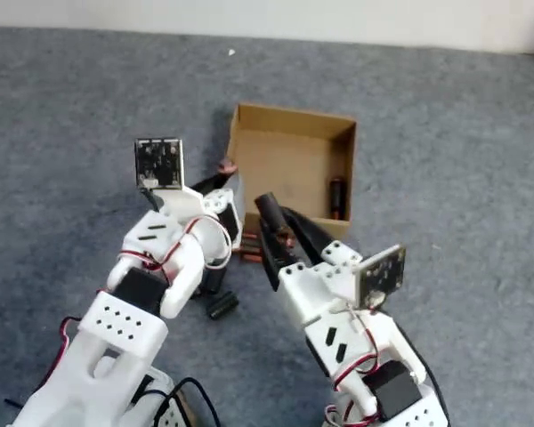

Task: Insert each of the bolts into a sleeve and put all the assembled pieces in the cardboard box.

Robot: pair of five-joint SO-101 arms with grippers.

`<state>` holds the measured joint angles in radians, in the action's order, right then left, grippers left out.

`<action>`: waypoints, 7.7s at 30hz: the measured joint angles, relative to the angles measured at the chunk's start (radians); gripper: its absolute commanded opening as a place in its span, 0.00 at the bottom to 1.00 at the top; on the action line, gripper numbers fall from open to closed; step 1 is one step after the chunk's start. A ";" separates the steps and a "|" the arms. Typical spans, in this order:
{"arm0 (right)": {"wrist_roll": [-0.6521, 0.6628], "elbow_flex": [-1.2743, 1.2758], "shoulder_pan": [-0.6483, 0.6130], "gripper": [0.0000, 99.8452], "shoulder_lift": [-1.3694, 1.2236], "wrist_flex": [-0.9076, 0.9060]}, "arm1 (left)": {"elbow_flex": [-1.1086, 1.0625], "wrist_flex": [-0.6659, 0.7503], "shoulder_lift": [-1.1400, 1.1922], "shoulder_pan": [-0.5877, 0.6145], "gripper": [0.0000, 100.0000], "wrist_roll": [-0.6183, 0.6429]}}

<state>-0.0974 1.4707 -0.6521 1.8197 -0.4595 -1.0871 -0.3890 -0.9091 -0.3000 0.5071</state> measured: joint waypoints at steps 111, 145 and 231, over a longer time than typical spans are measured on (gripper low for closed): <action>0.192 0.199 -0.008 0.00 0.000 0.232 | 0.112 -0.133 -0.400 -0.247 0.01 -0.235; 0.192 -0.081 0.031 0.01 -0.296 -0.321 | 0.149 -0.588 -0.671 0.428 0.01 -0.244; 0.160 -0.041 -0.021 0.00 -0.519 0.074 | -0.092 -0.454 -0.902 0.101 0.01 -0.227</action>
<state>0.0621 1.4293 -0.6736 1.3011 -0.3859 -1.1792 -0.8431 -1.8113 -0.1987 0.2800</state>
